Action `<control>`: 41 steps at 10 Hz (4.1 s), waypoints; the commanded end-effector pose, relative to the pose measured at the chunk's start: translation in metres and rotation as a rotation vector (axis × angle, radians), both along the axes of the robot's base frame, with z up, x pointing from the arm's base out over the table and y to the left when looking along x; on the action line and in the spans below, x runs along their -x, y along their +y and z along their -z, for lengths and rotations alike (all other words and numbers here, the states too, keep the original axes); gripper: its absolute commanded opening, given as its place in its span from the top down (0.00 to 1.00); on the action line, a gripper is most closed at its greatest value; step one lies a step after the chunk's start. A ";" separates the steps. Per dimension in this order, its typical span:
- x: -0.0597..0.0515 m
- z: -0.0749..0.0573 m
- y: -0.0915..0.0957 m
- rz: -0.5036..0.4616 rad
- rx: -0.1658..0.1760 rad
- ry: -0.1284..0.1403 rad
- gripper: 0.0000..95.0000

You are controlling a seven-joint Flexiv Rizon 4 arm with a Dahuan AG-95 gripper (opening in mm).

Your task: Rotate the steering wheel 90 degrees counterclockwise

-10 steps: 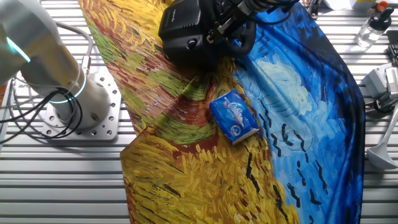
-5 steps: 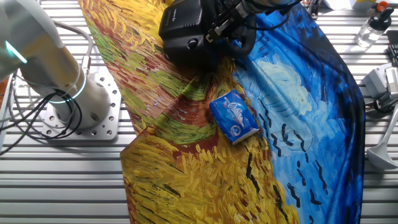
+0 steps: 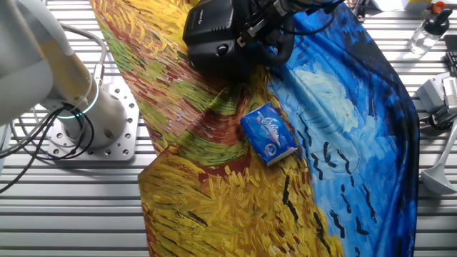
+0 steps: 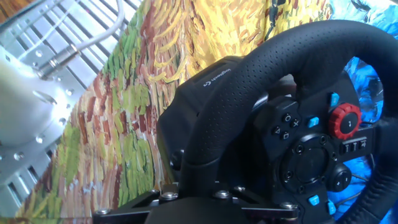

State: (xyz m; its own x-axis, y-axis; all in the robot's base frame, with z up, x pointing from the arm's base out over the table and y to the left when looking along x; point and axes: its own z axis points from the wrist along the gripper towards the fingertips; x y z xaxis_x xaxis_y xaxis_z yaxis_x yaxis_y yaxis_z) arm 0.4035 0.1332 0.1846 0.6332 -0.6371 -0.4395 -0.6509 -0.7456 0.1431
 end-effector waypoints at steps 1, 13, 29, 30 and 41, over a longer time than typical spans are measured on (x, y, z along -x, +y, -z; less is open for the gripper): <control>0.000 0.001 -0.001 -0.009 -0.002 -0.012 1.00; -0.001 0.004 0.000 -0.063 -0.007 -0.104 1.00; -0.001 0.002 0.000 -0.040 0.020 -0.092 0.80; -0.001 0.002 0.000 -0.043 0.019 -0.093 0.60; -0.001 -0.008 0.005 0.111 0.068 -0.056 0.40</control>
